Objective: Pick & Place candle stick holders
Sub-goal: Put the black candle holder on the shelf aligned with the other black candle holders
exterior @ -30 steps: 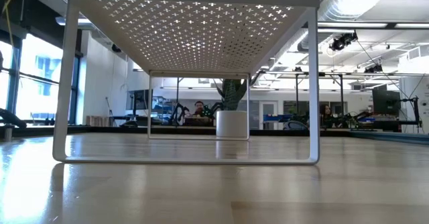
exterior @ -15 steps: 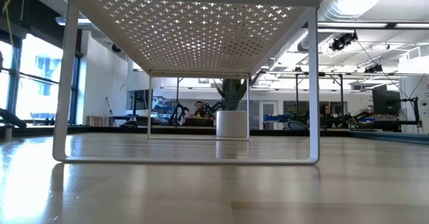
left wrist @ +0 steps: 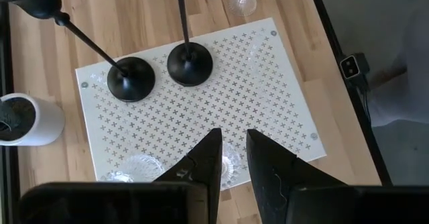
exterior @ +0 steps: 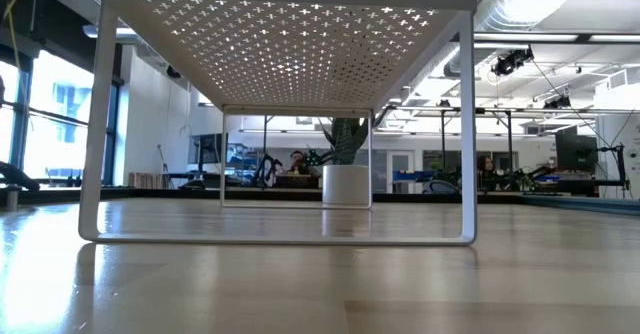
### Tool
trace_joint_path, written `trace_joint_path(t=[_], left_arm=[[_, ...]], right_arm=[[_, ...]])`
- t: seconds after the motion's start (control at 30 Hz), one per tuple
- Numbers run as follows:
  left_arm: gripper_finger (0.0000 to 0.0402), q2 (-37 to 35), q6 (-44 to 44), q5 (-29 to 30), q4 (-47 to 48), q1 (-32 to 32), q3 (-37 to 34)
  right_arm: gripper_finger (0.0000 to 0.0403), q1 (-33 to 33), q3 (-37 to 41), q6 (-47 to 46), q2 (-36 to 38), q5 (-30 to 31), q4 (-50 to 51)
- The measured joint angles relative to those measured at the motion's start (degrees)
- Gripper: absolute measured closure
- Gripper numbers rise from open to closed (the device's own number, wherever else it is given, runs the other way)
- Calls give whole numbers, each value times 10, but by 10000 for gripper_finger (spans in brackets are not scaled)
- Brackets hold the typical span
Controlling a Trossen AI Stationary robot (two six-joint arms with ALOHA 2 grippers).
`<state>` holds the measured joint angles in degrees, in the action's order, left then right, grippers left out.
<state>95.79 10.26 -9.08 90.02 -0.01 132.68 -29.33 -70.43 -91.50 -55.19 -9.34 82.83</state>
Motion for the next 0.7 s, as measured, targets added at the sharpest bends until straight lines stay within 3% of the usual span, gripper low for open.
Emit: trace_joint_path(t=[0.7], left_arm=[[335, 0, -11, -6, 0, 0, 0]], right_arm=[[208, -4, 0, 20, -59, 60, 56]])
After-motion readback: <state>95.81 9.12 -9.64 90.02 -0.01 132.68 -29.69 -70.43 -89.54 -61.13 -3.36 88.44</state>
